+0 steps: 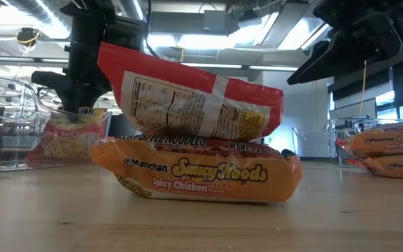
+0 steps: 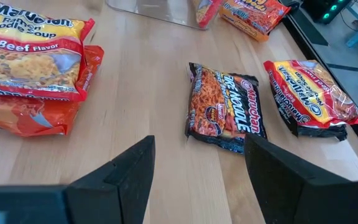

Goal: Sort Maruchan noodles
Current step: Put the red noodle pack into the middle transparent bin

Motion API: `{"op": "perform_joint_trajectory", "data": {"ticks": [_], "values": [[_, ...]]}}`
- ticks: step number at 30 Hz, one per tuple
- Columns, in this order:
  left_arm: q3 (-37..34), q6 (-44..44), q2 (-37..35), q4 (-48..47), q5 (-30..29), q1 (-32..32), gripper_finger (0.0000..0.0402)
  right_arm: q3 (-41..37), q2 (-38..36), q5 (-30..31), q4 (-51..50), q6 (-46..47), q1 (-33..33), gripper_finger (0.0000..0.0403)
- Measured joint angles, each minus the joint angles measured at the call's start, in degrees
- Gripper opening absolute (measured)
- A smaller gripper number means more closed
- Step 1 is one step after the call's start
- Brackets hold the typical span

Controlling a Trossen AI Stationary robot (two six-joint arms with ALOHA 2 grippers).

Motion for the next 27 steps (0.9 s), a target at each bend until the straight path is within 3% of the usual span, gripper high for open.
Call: {"op": "perform_joint_trajectory", "data": {"ticks": [12,20,27], "values": [[0.31,-3.98,-1.75,-1.28,0.58,-0.39,0.0142,0.00,0.00,0.00,0.00,-0.11,0.00,0.0225],[4.87,-7.56,-5.35,-1.82,1.49,-0.39,0.0142,0.00,0.00,-0.02,0.03,-0.15,0.00,0.0225],[11.22,-18.34,-6.29,0.90,11.60,-0.88,0.0142,0.00,0.00,-0.48,0.19,-0.04,0.00,0.0225]]}}
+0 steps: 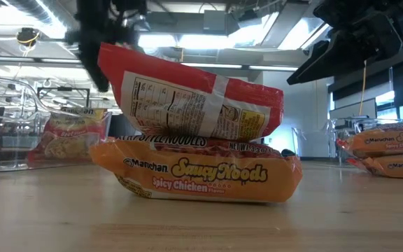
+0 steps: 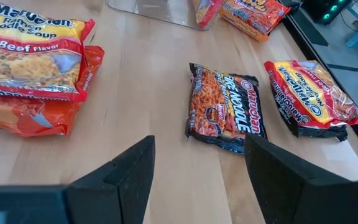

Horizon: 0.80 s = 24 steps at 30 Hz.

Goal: Sort Maruchan noodles
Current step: Put the red noodle pack into the middle transparent bin

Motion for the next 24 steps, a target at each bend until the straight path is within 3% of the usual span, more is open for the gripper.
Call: {"op": "perform_joint_trajectory", "data": {"ticks": [9,11,17,24], "values": [[3.23,-21.27,0.00,16.64,18.81,-6.26,0.0142,0.00,0.00,-5.12,2.26,1.10,0.00,0.0225],[2.93,-25.32,0.00,20.55,20.76,-8.68,0.0142,0.00,0.00,-7.80,4.22,3.13,0.00,0.0225],[0.74,-38.04,0.02,27.23,17.91,-16.28,0.0142,0.07,2.67,-14.46,7.97,8.04,0.93,0.0225],[-4.48,-52.63,0.07,33.15,11.50,-27.59,0.0142,1.55,11.59,-14.18,15.75,11.47,7.05,0.0225]]}}
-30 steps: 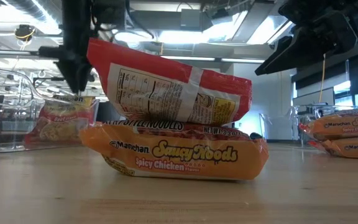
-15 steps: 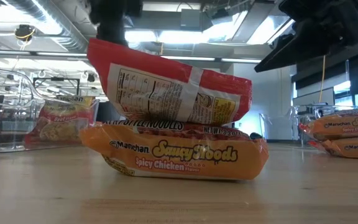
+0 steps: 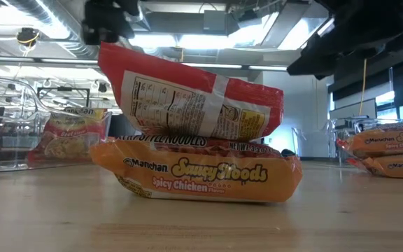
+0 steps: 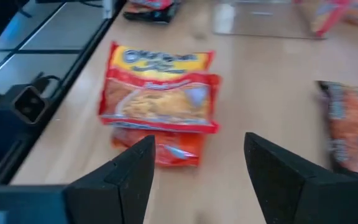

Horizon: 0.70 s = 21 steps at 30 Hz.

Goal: Sort Maruchan noodles
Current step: Put the red noodle pack into the middle transparent bin

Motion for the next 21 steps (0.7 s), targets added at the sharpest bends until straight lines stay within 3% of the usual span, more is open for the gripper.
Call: {"op": "perform_joint_trajectory", "data": {"ticks": [6,12,21], "values": [[-5.39,-11.61,0.02,8.38,-6.72,-9.35,0.0142,5.01,8.34,2.14,0.19,0.62,3.16,0.0225],[-8.23,-16.18,1.02,15.33,-14.32,-13.31,0.0142,8.28,15.00,-0.21,0.01,-1.17,3.12,0.0225],[-10.11,-25.48,5.81,17.85,-12.33,-13.73,0.0142,8.81,20.35,0.40,1.94,-4.02,3.12,0.0225]]}}
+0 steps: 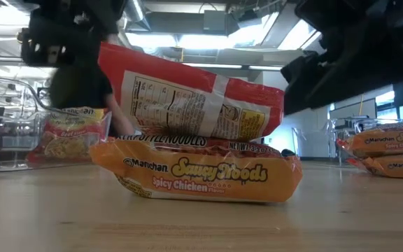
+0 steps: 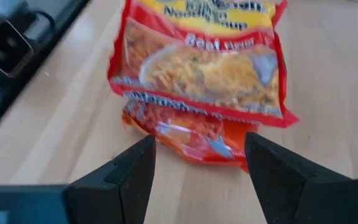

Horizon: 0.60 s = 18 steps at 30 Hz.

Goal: Sort Maruchan noodles
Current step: Put the red noodle pack into the middle transparent bin

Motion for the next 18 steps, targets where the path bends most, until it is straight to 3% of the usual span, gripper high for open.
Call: {"op": "perform_joint_trajectory", "data": {"ticks": [5,18], "values": [[-0.03,-1.46,3.80,3.51,1.00,0.14,0.0151,-0.02,1.87,0.91,1.27,-1.57,0.00,0.0225],[-0.03,-7.60,10.95,7.19,1.98,1.62,0.0226,-0.04,3.73,0.97,6.01,-5.90,0.00,0.0225]]}}
